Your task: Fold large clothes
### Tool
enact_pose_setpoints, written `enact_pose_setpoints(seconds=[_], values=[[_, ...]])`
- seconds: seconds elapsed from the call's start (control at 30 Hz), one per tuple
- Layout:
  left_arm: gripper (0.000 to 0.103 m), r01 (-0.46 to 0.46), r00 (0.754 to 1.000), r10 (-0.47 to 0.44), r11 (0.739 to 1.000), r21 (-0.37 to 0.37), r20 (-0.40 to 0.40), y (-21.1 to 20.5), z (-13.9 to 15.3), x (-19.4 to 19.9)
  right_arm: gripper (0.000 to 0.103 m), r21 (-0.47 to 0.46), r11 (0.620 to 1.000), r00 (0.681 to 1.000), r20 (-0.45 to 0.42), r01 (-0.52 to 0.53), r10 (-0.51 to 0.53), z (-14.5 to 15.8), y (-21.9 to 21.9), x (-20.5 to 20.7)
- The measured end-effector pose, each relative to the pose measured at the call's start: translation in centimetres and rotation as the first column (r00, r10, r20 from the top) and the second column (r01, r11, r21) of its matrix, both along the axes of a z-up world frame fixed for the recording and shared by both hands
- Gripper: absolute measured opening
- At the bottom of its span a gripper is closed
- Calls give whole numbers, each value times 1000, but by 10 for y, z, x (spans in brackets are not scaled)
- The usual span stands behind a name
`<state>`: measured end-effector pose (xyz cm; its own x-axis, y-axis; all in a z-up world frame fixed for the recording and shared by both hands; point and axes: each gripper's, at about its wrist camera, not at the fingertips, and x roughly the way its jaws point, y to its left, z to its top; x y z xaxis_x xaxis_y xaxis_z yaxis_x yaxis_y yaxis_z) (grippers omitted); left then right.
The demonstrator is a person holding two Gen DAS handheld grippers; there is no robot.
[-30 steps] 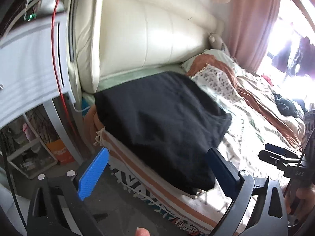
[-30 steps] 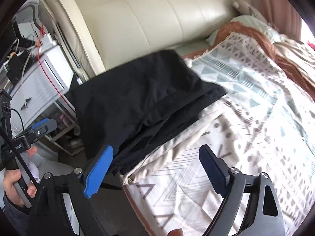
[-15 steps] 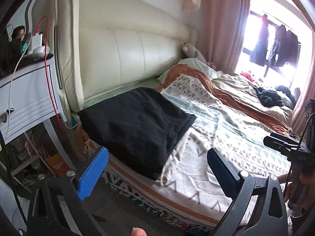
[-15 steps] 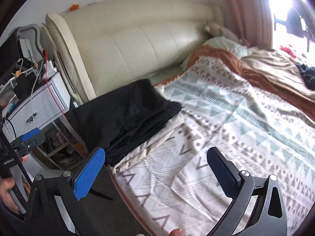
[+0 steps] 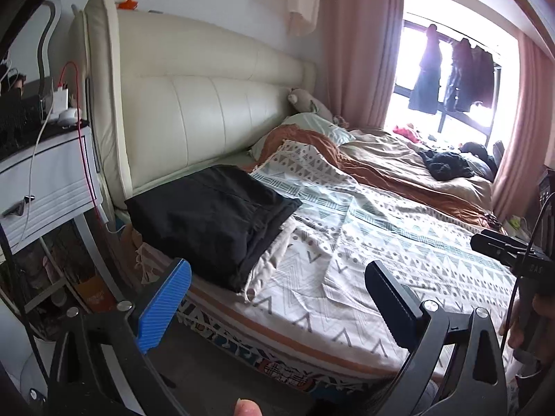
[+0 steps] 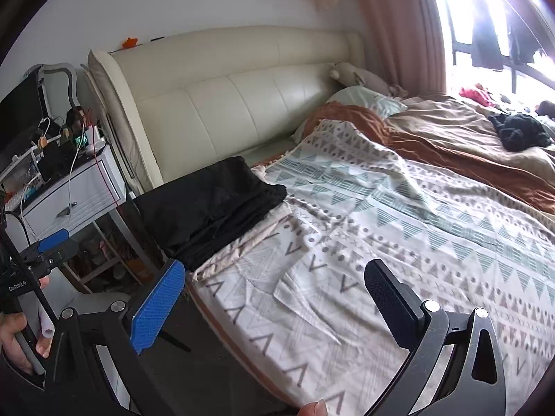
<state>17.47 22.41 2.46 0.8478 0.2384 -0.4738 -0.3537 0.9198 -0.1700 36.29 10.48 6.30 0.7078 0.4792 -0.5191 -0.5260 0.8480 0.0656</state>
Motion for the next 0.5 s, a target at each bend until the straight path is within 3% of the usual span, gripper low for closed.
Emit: enact_pose_setpoints(seconds=[0.5], values=[[102, 87, 994, -90, 995, 57, 61, -64, 1, -79, 103, -67, 991, 987, 118, 118, -109, 5, -58, -130]])
